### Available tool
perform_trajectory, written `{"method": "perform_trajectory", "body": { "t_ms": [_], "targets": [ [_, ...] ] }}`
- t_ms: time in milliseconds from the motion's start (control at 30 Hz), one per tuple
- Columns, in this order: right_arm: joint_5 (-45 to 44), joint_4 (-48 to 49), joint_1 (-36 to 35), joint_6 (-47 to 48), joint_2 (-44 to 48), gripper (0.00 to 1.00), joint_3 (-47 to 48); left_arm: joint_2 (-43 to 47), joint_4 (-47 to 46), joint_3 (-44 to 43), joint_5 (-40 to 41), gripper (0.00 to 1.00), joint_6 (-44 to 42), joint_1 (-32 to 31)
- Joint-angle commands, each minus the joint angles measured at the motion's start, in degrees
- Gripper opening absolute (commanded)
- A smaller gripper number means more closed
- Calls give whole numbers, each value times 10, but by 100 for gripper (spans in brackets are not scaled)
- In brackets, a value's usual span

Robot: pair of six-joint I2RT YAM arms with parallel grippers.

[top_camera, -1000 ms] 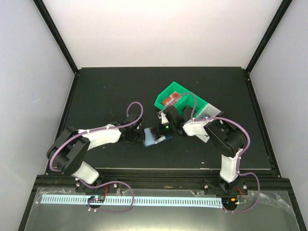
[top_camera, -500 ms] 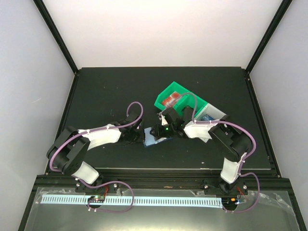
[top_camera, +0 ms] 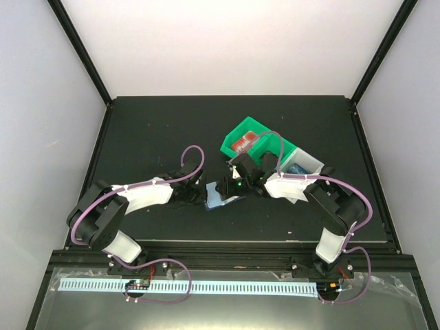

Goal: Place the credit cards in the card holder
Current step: Insert the credit card into the card holder.

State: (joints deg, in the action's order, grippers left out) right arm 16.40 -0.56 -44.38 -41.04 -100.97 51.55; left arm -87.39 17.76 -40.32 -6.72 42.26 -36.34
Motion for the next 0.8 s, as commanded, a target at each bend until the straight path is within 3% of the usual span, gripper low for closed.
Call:
{"method": "perform_trajectory", "body": {
  "t_ms": [0, 567, 767],
  "targets": [
    [-36, -25, -5, 10, 12, 57, 12, -26, 1, 5, 5, 20, 6, 1],
    [-65, -88, -48, 45, -40, 59, 69, -32, -3, 3, 1, 19, 4, 1],
    [-90, -103, -48, 58, -20, 61, 74, -26, -3, 6, 3, 19, 5, 1]
  ]
}}
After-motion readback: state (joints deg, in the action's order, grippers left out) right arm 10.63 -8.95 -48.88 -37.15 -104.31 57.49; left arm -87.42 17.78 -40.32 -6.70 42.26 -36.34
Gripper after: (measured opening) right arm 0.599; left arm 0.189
